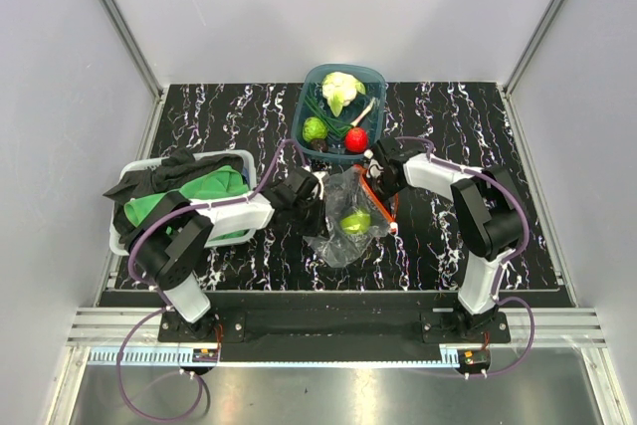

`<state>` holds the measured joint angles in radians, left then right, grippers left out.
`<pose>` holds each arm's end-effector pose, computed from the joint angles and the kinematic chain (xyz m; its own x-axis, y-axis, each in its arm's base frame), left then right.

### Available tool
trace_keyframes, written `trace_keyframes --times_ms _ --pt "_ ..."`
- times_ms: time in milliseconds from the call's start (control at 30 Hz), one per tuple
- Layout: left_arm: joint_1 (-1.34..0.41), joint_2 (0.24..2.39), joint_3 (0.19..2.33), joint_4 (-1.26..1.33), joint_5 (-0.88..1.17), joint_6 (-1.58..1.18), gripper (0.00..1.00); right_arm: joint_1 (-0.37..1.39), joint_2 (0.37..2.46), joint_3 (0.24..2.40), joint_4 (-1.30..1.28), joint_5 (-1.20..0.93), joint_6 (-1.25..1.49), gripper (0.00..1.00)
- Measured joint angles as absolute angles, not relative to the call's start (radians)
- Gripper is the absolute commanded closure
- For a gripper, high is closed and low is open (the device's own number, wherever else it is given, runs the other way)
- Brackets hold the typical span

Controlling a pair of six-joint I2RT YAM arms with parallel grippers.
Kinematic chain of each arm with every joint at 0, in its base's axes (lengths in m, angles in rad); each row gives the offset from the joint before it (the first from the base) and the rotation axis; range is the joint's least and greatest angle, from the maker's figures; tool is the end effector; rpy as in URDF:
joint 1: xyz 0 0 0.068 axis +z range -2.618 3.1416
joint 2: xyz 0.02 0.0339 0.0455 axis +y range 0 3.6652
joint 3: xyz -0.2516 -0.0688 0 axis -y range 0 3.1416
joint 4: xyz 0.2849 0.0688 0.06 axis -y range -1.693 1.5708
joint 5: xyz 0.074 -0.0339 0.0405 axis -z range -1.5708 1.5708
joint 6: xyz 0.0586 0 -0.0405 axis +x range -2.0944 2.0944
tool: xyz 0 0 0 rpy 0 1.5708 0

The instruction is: Open the zip-top bag and remove the fake food

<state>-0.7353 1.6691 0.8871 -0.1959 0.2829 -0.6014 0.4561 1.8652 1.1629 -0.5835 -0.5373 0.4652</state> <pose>0.2574 -0.2549 0.0976 -0.9370 0.1150 -0.3297 0.2785 0.8157 -0.5070 0.3317 0.1961 0.0967 -0.9977 -0.0602 -0.0309 -0.0671 0.8223 0.5651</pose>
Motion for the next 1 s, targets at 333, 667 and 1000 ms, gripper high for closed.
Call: trace_keyframes --times_ms 333,667,1000 --pt "-0.725 1.729 0.904 -0.194 0.284 -0.611 0.94 0.455 1.781 1.195 -0.673 -0.438 0.421 0.64" --pt "-0.715 1.739 0.912 -0.191 0.289 -0.611 0.96 0.366 1.671 1.396 -0.822 -0.35 0.358 0.82" --pt "-0.714 1.712 0.919 -0.254 0.267 -0.544 0.85 0.274 1.68 1.575 -0.956 -0.284 0.317 0.81"
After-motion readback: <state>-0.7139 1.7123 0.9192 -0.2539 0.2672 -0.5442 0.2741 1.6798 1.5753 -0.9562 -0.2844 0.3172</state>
